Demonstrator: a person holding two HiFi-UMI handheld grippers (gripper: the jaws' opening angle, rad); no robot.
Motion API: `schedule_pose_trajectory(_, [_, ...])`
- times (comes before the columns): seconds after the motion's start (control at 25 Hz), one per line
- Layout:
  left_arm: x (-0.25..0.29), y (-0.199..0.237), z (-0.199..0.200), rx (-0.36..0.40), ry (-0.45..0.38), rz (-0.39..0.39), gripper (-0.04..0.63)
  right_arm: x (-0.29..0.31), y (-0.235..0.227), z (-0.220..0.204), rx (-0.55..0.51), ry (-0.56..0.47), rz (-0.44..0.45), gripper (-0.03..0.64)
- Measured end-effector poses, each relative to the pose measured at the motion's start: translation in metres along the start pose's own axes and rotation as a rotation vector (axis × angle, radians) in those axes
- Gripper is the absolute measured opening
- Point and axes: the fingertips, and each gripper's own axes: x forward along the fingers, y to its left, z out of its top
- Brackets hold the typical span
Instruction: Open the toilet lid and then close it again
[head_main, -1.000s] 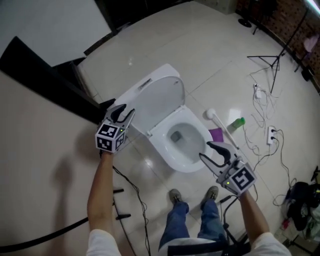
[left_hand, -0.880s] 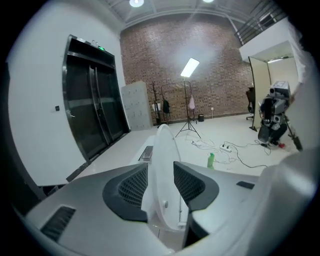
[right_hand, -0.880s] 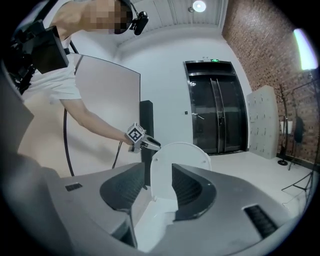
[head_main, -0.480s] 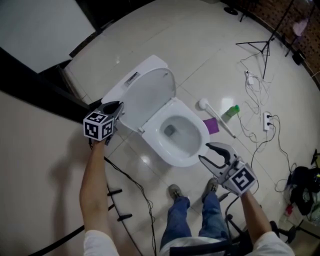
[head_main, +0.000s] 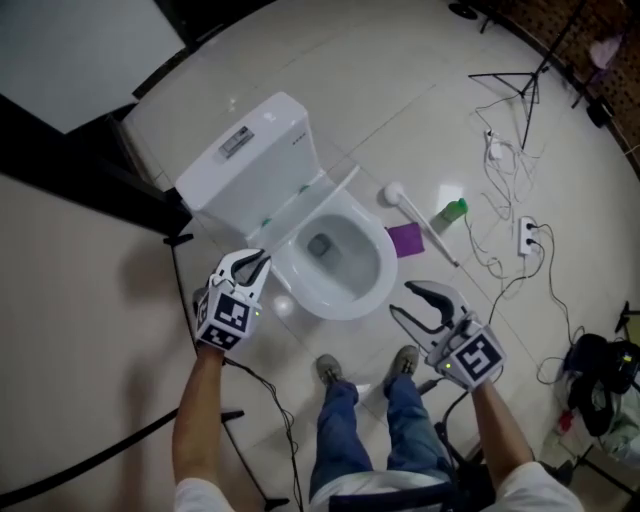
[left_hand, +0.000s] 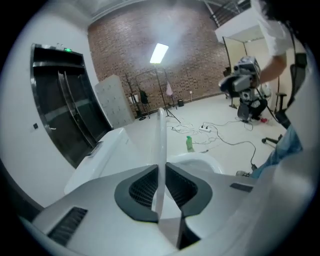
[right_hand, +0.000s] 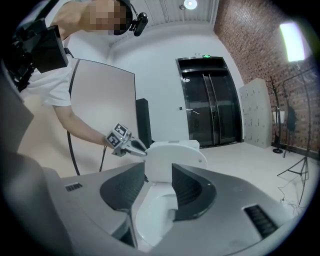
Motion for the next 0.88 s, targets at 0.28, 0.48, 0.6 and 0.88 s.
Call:
schedule_pose_trajectory(0.28, [0.045, -0.161, -0.053, 0.254, 0.141, 0.049, 0.052, -0.022, -0.009, -0.071, 0.012, 0.081, 0.071, 0.167])
schedule_pose_trajectory(0.48, [0.083, -0.223, -0.089, 0.327, 0.199, 0.023, 0.061, -0.027, -0.018, -0.137, 0.052, 0.135, 0.097, 0.167])
schedule_pose_trajectory(0.6, [0.104, -0.247, -0.11, 0.364, 0.237, -0.027, 0.069, -0.021, -0.016, -0.161, 0.068, 0.14, 0.109, 0.167])
schedule_pose_trajectory(0.88, [0.15, -0.286, -0.161, 0.265, 0.388, -0.188, 0.112, -0.019, 0.009, -0.194, 0.034, 0.187, 0.164, 0.167])
